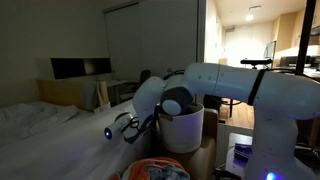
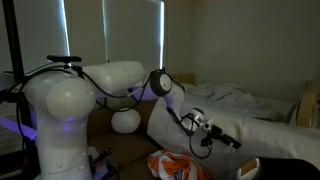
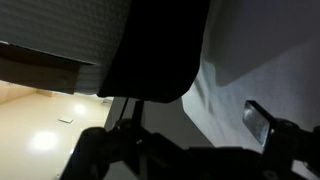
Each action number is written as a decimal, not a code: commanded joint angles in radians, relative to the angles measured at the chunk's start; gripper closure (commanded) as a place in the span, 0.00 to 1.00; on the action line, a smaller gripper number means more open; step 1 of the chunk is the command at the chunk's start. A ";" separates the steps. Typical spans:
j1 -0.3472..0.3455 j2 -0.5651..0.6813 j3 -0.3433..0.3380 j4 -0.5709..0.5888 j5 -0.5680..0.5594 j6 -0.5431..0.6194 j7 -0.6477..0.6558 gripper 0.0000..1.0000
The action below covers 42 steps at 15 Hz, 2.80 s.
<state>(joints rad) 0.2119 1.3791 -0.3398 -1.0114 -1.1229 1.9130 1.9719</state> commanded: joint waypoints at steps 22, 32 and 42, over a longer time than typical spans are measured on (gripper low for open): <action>-0.128 0.112 0.024 0.083 0.085 -0.400 0.149 0.00; -0.059 0.113 0.098 0.066 -0.011 -0.364 0.155 0.00; -0.062 0.113 0.115 0.065 -0.048 -0.338 0.129 0.00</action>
<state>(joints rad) 0.1646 1.4922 -0.2304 -0.9343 -1.1348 1.5427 2.1116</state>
